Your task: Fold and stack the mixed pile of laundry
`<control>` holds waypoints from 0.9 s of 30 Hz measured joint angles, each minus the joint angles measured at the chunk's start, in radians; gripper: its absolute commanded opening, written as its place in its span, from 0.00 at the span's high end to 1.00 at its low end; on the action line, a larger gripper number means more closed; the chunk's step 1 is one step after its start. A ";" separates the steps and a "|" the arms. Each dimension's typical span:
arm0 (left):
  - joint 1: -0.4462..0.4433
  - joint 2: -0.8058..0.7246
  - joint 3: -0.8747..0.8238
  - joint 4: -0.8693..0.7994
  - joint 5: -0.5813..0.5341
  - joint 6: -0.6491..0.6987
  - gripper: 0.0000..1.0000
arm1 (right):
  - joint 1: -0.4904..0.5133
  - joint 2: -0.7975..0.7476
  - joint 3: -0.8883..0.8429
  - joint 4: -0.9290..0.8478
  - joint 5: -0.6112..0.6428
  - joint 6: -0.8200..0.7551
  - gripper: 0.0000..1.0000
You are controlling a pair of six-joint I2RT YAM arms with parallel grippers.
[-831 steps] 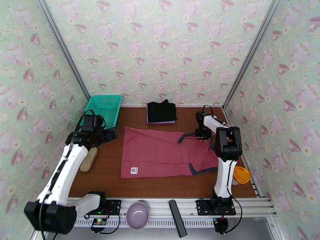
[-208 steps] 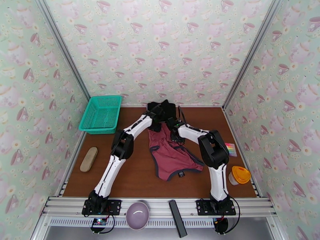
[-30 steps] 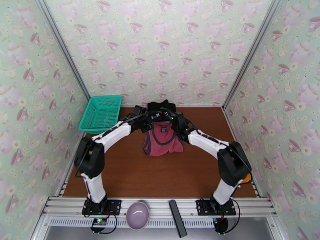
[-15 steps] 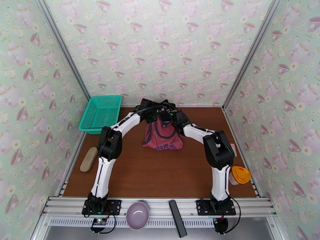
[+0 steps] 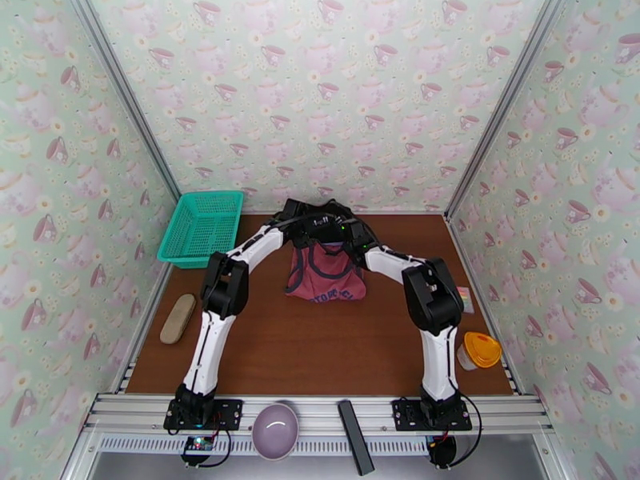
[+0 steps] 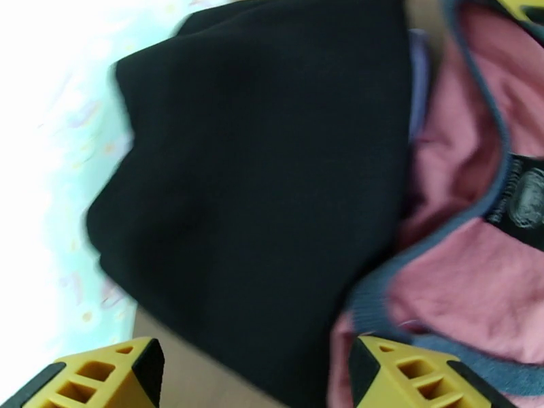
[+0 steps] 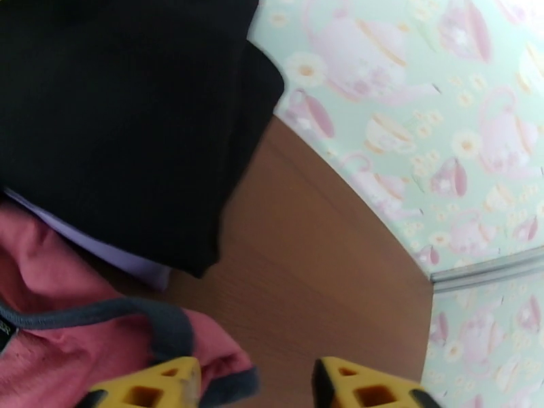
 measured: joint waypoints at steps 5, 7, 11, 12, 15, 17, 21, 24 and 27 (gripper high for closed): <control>-0.027 -0.190 -0.087 -0.016 -0.215 -0.169 0.12 | -0.027 -0.224 -0.049 -0.085 -0.013 0.161 0.32; -0.039 -0.301 -0.152 -0.061 -0.264 -0.281 0.12 | -0.034 -0.324 -0.071 -0.151 -0.038 0.274 0.32; -0.048 -0.476 -0.293 -0.158 -0.240 -0.542 0.13 | -0.037 -0.429 -0.111 -0.275 -0.183 0.481 0.41; -0.048 -0.505 -0.335 -0.180 -0.208 -0.614 0.13 | -0.038 -0.434 -0.134 -0.295 -0.239 0.525 0.42; -0.048 -0.532 -0.447 -0.222 -0.103 -0.782 0.15 | -0.039 -0.415 -0.226 -0.342 -0.389 0.634 0.43; -0.047 -0.526 -0.518 -0.243 -0.039 -0.864 0.15 | -0.039 -0.393 -0.290 -0.360 -0.463 0.690 0.43; -0.047 -0.514 -0.640 -0.267 0.034 -0.968 0.17 | -0.039 -0.339 -0.367 -0.379 -0.570 0.768 0.45; -0.048 -0.511 -0.675 -0.261 0.064 -1.009 0.18 | -0.039 -0.312 -0.370 -0.372 -0.599 0.795 0.45; -0.053 -0.511 -0.686 -0.231 0.085 -1.030 0.24 | -0.039 -0.295 -0.370 -0.366 -0.600 0.810 0.50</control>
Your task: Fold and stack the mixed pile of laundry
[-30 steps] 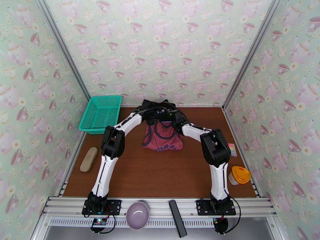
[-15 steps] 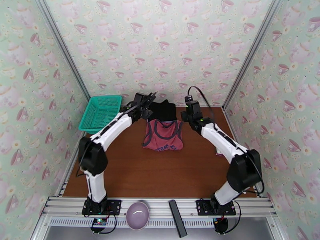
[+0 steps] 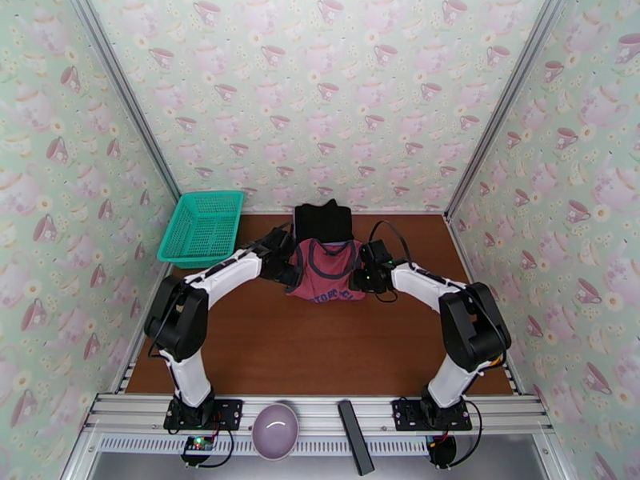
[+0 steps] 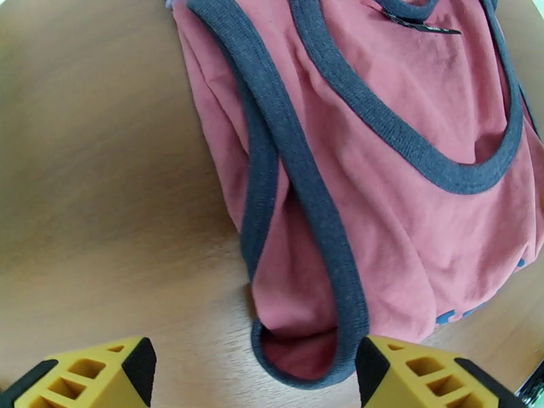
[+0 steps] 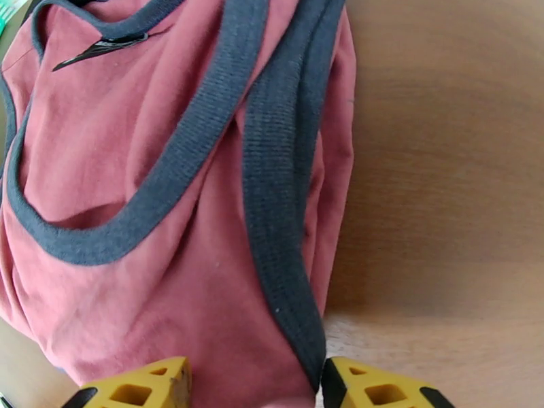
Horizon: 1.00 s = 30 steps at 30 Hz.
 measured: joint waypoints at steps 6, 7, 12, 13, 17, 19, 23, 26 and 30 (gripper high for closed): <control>-0.022 0.041 -0.016 0.056 0.038 -0.010 0.50 | 0.000 0.066 0.027 0.000 -0.004 0.010 0.63; -0.024 0.056 -0.017 0.061 0.042 -0.010 0.52 | 0.000 0.075 0.030 0.001 -0.005 0.010 0.64; -0.028 0.112 -0.046 0.089 0.053 -0.011 0.91 | 0.000 0.084 0.040 -0.006 -0.002 0.006 0.75; -0.028 0.114 -0.050 0.095 0.053 -0.011 1.00 | 0.000 0.084 0.043 -0.008 0.003 0.005 0.77; -0.028 0.114 -0.053 0.105 0.042 -0.010 1.00 | 0.001 0.084 0.052 -0.031 0.032 -0.012 0.87; -0.028 0.111 -0.061 0.108 0.025 -0.010 1.00 | 0.001 0.084 0.060 -0.046 0.055 -0.021 0.91; -0.027 0.086 -0.092 0.107 -0.014 -0.010 1.00 | 0.001 0.095 0.084 -0.083 0.101 -0.041 0.93; -0.027 0.063 -0.113 0.098 -0.036 -0.010 1.00 | 0.002 0.103 0.092 -0.097 0.118 -0.048 0.88; -0.027 0.057 -0.115 0.083 -0.043 -0.010 0.86 | 0.006 0.106 0.094 -0.106 0.126 -0.055 0.63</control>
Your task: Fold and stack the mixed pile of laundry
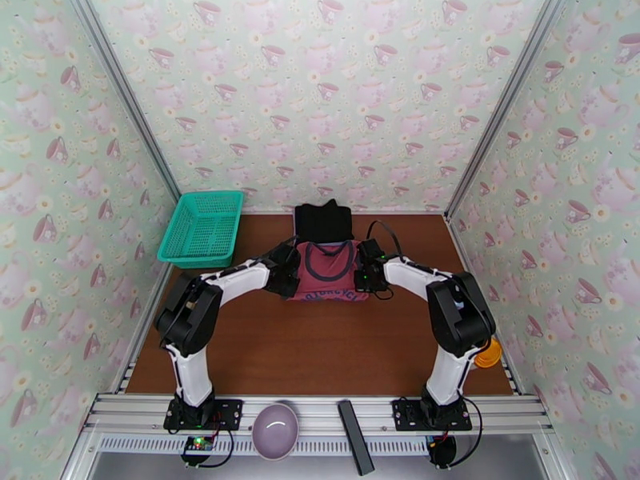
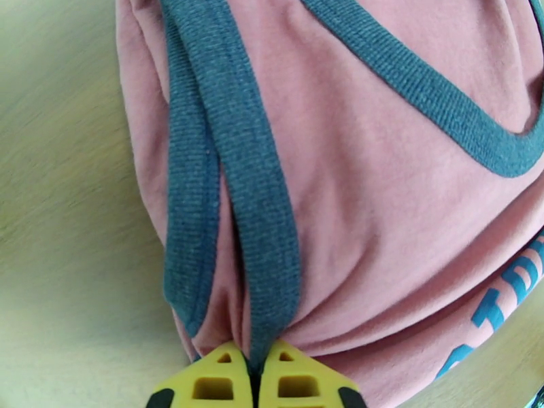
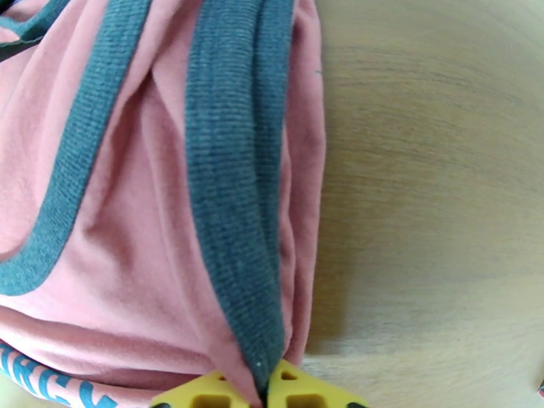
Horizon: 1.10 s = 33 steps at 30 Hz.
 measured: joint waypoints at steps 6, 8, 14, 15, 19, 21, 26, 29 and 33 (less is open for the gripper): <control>0.005 -0.033 0.009 -0.060 0.016 0.002 0.38 | -0.005 -0.013 0.000 -0.016 0.003 -0.010 0.45; 0.011 -0.056 0.039 -0.087 0.017 -0.002 0.33 | -0.014 -0.024 0.005 -0.018 -0.005 -0.011 0.45; 0.045 -0.092 0.167 -0.112 0.042 -0.004 0.29 | -0.061 -0.008 0.090 -0.015 -0.067 -0.008 0.45; 0.053 -0.087 0.185 -0.111 0.048 -0.004 0.29 | -0.067 0.005 0.111 -0.011 -0.074 -0.008 0.45; 0.081 -0.011 0.265 -0.113 0.080 -0.004 0.30 | -0.075 0.089 0.195 -0.004 -0.096 -0.007 0.45; 0.091 0.050 0.295 -0.110 0.092 -0.004 0.30 | -0.075 0.135 0.229 -0.005 -0.103 -0.007 0.45; 0.109 0.195 0.337 -0.112 0.118 -0.005 0.30 | -0.075 0.209 0.261 -0.005 -0.121 -0.003 0.46; 0.110 0.259 0.370 -0.117 0.129 -0.005 0.29 | -0.075 0.217 0.264 -0.004 -0.125 0.007 0.46; 0.108 0.304 0.435 -0.144 0.135 -0.008 0.29 | -0.076 0.219 0.264 -0.003 -0.127 0.019 0.48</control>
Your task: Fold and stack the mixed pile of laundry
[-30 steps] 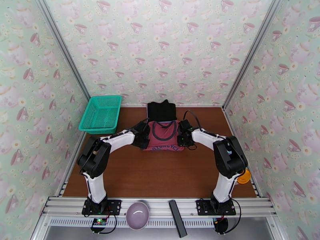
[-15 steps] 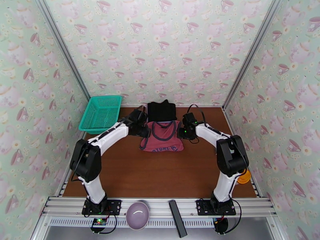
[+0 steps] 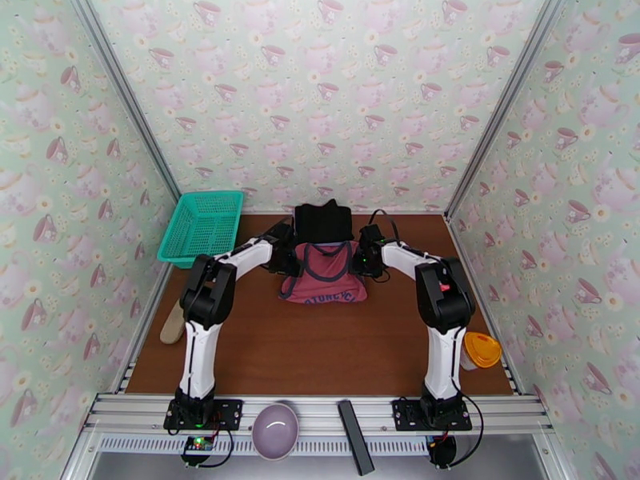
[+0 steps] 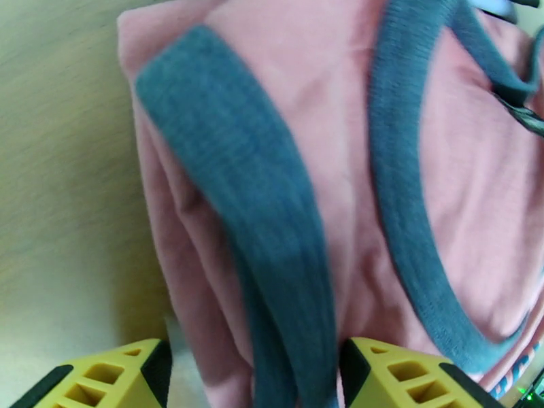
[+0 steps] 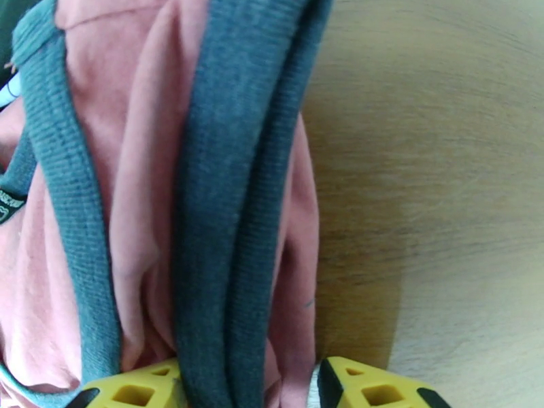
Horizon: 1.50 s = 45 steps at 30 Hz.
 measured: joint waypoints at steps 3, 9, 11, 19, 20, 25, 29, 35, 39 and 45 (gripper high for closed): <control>-0.007 0.019 0.020 0.002 -0.004 0.000 0.31 | -0.001 0.004 0.002 0.000 -0.002 0.005 0.53; -0.014 0.026 0.020 0.011 -0.019 -0.018 0.50 | -0.001 0.025 0.024 -0.002 -0.002 0.024 0.85; -0.017 0.030 0.020 0.019 -0.027 -0.024 0.69 | 0.004 0.033 0.035 0.002 -0.012 0.032 0.98; -0.051 0.008 -0.033 0.122 -0.007 -0.046 1.00 | 0.024 0.042 0.048 0.029 -0.029 0.022 1.00; -0.054 -0.007 -0.053 0.129 -0.010 -0.047 1.00 | 0.024 0.039 0.048 0.027 -0.029 0.018 1.00; -0.065 -0.128 -0.118 0.069 -0.054 -0.045 1.00 | 0.029 -0.026 0.048 0.005 -0.028 -0.014 1.00; -0.068 -0.287 -0.094 0.032 -0.098 -0.028 1.00 | 0.034 -0.130 0.094 -0.027 -0.028 -0.043 1.00; -0.063 -0.369 0.063 0.019 -0.136 0.023 1.00 | 0.039 -0.179 0.269 -0.045 -0.026 -0.080 1.00; -0.040 -0.276 0.200 -0.007 -0.147 0.067 1.00 | 0.037 -0.113 0.447 -0.096 -0.011 -0.115 1.00; 0.007 0.021 0.562 -0.079 -0.148 0.127 1.00 | 0.016 0.132 0.817 -0.190 0.009 -0.151 1.00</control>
